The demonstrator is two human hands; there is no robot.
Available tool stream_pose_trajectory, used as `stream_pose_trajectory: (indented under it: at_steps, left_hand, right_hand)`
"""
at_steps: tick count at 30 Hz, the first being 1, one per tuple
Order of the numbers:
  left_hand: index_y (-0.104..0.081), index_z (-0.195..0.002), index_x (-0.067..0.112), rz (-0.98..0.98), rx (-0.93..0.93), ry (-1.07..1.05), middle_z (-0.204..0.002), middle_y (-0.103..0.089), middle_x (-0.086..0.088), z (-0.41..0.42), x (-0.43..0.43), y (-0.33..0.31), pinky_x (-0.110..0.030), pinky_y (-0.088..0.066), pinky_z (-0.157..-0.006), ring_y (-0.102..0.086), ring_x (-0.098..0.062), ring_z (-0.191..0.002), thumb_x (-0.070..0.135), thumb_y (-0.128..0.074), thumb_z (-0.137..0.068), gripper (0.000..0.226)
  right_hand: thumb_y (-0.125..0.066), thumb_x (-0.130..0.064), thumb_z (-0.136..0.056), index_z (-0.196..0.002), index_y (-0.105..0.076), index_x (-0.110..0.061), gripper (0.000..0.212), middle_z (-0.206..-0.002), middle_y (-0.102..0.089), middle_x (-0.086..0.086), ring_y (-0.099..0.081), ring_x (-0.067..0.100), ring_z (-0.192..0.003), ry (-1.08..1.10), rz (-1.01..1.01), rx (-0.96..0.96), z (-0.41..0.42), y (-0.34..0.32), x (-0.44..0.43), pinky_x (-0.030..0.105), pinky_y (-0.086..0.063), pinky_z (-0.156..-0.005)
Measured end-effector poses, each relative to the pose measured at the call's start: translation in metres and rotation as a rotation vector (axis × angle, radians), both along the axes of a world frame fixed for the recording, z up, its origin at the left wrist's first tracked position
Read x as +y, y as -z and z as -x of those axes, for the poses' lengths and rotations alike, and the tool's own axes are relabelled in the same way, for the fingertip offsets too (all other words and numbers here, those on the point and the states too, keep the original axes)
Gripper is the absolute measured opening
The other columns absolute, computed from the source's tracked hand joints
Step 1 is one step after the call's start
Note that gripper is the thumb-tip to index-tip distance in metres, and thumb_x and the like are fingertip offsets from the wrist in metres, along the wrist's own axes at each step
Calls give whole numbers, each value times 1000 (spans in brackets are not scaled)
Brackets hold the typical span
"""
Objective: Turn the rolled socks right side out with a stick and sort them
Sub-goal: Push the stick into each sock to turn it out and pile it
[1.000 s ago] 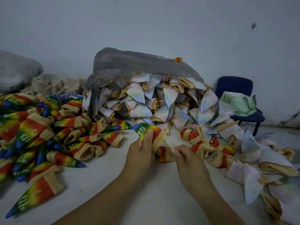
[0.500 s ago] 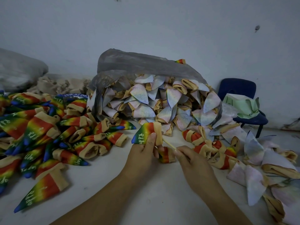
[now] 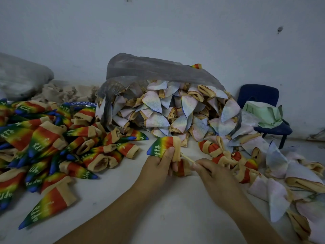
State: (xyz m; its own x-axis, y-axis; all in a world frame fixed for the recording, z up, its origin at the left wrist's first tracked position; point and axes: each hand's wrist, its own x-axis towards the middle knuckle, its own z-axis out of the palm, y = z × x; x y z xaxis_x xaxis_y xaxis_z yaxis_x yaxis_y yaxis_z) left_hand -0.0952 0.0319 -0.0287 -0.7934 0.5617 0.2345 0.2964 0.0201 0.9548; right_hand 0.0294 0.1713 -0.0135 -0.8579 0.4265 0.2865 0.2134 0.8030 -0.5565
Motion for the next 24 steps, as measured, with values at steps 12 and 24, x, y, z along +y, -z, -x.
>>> stream_pose_trajectory:
  at_steps: [12, 24]
  left_hand:
    - [-60, -67, 21, 155, -92, 49, -61, -57, 10, -7, -2, -3, -20, -40, -64, -54, -4, -61, 68, -37, -89, 56]
    - [-74, -102, 13, -76, -228, -5, -99, -75, -10, 0, -2, -6, -43, -53, -94, -71, -25, -96, 57, -54, -92, 49]
  right_hand:
    - [-33, -60, -86, -86, -61, -38, 36, -78, -61, -14, -52, -2, -76, 2, -87, 6, -4, -10, 13, 27, -44, -63]
    - [-41, -54, -90, -80, -59, -35, 28, -72, -59, -4, -54, 7, -66, -22, 21, -1, 3, 0, 6, 30, -43, -61]
